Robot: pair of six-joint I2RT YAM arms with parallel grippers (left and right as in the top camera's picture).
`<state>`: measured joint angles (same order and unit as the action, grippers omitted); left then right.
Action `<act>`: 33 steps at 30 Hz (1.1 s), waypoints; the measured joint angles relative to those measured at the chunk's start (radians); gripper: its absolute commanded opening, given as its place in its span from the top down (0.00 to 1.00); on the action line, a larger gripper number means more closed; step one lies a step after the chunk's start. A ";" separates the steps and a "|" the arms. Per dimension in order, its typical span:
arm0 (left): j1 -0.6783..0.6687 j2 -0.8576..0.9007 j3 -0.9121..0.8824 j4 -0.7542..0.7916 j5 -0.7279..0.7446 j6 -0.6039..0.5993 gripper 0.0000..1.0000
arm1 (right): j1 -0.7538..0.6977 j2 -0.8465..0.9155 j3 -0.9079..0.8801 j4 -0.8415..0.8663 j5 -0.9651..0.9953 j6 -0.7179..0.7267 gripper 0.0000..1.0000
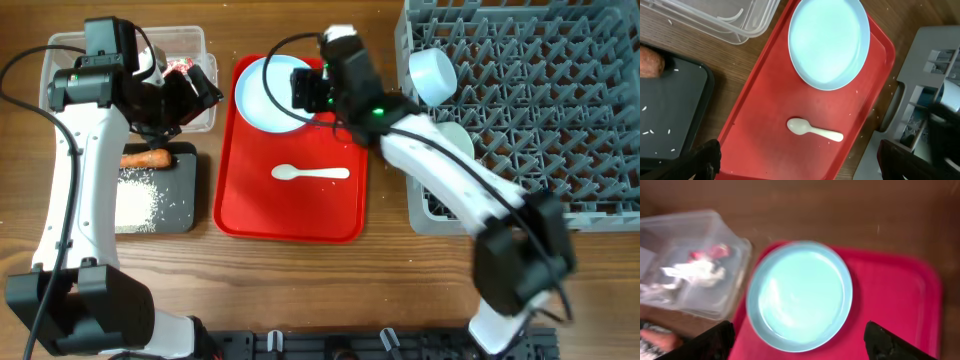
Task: Sort waste into correct bins and load items into the dishwasher rack
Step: 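Move right gripper to the light-blue plate and grasp its edge, then carry the plate into the dish rack and stand it upright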
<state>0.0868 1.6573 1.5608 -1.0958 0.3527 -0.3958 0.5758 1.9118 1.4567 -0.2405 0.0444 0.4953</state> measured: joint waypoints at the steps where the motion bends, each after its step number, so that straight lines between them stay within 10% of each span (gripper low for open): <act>1: 0.000 0.000 0.000 -0.001 0.000 0.000 0.00 | 0.000 0.048 0.000 0.008 0.004 0.040 0.21; 12: 0.000 0.000 0.000 0.000 0.000 0.000 0.00 | 0.001 0.269 -0.001 0.046 0.005 0.248 0.57; 33: 0.000 0.000 0.000 0.000 0.000 0.000 0.00 | -0.077 0.238 0.038 -0.319 -0.177 0.124 0.96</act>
<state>0.0868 1.6573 1.5608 -1.0958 0.3527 -0.3958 0.4988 2.1502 1.4948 -0.5591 -0.1329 0.6197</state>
